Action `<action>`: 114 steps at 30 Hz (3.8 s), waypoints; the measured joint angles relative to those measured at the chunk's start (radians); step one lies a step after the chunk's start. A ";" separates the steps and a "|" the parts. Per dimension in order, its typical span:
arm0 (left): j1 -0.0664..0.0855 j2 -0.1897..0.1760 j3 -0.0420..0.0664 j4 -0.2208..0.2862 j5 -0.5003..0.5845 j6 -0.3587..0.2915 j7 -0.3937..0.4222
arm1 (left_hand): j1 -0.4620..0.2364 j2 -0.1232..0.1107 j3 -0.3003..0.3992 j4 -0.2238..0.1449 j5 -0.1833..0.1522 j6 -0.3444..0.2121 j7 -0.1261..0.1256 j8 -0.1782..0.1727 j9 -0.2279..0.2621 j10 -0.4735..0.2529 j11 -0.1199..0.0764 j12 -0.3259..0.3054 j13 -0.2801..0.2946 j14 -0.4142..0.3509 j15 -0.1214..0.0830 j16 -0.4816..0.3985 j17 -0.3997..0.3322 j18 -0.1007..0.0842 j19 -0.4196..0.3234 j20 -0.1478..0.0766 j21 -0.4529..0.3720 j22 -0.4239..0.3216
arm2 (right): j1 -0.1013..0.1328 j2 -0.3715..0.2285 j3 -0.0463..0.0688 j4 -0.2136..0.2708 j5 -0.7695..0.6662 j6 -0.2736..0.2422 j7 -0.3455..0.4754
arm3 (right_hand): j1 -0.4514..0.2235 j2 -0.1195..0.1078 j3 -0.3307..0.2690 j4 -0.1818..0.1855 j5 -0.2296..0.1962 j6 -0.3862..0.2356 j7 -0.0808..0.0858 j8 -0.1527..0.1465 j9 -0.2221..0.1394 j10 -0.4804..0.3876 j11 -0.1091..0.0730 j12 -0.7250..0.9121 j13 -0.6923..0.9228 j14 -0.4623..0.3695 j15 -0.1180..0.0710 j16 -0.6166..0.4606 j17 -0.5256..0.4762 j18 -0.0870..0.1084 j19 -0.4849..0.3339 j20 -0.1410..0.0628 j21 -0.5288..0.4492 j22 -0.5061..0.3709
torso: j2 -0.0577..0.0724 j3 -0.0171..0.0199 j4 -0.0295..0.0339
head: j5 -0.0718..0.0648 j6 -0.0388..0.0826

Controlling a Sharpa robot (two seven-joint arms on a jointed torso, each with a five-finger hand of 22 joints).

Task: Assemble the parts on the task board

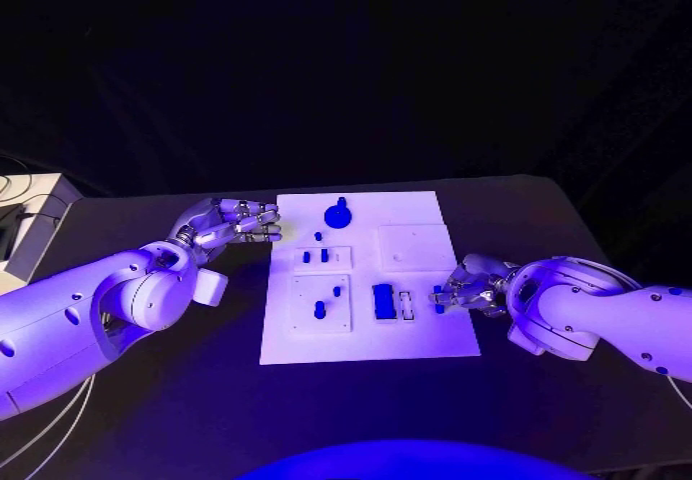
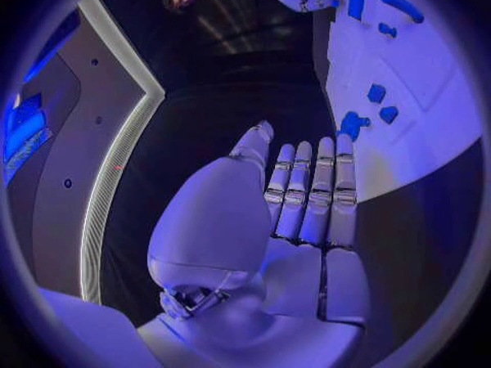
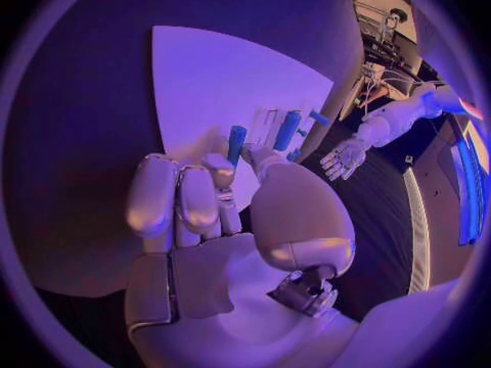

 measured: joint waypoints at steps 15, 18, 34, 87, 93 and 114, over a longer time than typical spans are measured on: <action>0.000 -0.001 0.000 0.000 0.000 0.000 -0.001 | 0.000 0.000 0.000 0.000 0.000 0.000 0.000 0.000 0.000 0.000 0.000 0.000 0.000 0.000 0.000 0.000 0.000 0.000 0.000 0.000 0.000 0.000 | 0.008 0.047 0.001 0.013 0.082 -0.035 0.020 | -0.005 0.003 0.007 -0.015 0.000 0.000 0.000 0.000 0.000 0.001 0.001 0.000 0.002 0.000 0.000 -0.004 0.000 0.000 0.000 0.000 0.000 0.000 | 0.000 -0.0012 0.0002 | 0.005 -0.003; 0.000 -0.001 0.000 0.001 0.000 0.000 -0.002 | 0.000 0.000 0.000 0.000 0.000 0.000 0.000 0.000 0.000 0.000 0.000 0.000 0.000 0.000 0.000 0.000 0.000 0.000 0.000 0.000 0.000 0.000 | 0.008 0.068 0.000 0.001 0.088 -0.035 0.020 | -0.008 -0.001 0.007 -0.019 0.000 0.000 0.000 0.000 0.001 0.001 0.001 0.000 0.002 0.000 0.000 -0.004 0.000 0.000 0.000 0.000 0.000 0.000 | 0.000 -0.0012 0.0005 | 0.005 -0.004; 0.000 -0.004 0.000 0.002 0.001 0.000 -0.003 | 0.000 0.000 0.000 0.000 0.000 0.000 0.000 0.000 0.000 0.000 0.000 0.000 0.000 0.000 0.000 0.000 0.000 0.000 0.000 0.000 0.000 0.000 | -0.003 0.107 -0.002 -0.027 0.081 -0.028 -0.001 | -0.017 -0.001 -0.005 -0.071 -0.012 0.000 0.001 -0.001 -0.003 0.002 0.002 0.000 0.001 0.000 0.000 -0.008 -0.002 0.000 0.000 0.000 0.000 -0.001 | 0.000 -0.0001 0.0000 | 0.013 -0.007; 0.000 -0.008 0.000 0.005 0.001 0.004 -0.006 | 0.000 0.000 0.004 0.004 0.000 0.000 0.000 0.000 0.000 0.000 0.000 0.000 0.000 0.000 0.000 0.000 0.000 0.000 0.000 0.000 0.000 0.000 | -0.005 0.110 -0.002 -0.016 0.002 -0.016 -0.022 | 0.026 0.017 -0.116 -0.184 -0.086 0.025 -0.015 -0.016 -0.059 0.010 -0.004 0.004 0.003 0.004 -0.004 -0.008 0.000 0.000 0.000 0.000 0.000 0.000 | 0.000 -0.0002 -0.0001 | 0.023 -0.017; 0.000 -0.008 0.000 0.005 0.001 0.004 -0.007 | 0.000 0.000 0.004 0.004 0.000 0.000 0.000 0.000 0.000 0.000 0.000 0.000 0.000 0.000 0.000 0.000 0.000 0.000 0.000 0.000 0.000 0.000 | -0.005 0.110 -0.002 -0.017 0.001 -0.016 -0.022 | 0.036 0.021 -0.144 -0.165 -0.111 0.029 -0.011 -0.016 -0.061 0.010 -0.004 0.004 0.003 0.004 -0.004 -0.008 0.000 0.000 0.000 0.000 0.000 -0.001 | 0.000 -0.0002 -0.0001 | 0.023 -0.017; 0.000 -0.011 0.000 0.006 0.005 0.004 -0.011 | 0.000 0.000 -0.001 0.010 0.000 -0.007 0.000 0.000 0.000 -0.004 0.004 0.000 0.000 -0.007 0.000 0.000 0.000 0.000 -0.004 0.004 0.000 -0.001 | -0.005 0.110 -0.002 -0.021 -0.001 -0.019 -0.023 | 0.040 0.025 -0.270 -0.092 -0.170 0.039 -0.017 -0.016 -0.050 0.011 -0.004 0.009 0.002 0.004 -0.003 -0.008 0.000 0.000 0.000 0.000 0.000 0.000 | 0.001 -0.0001 0.0000 | 0.020 -0.017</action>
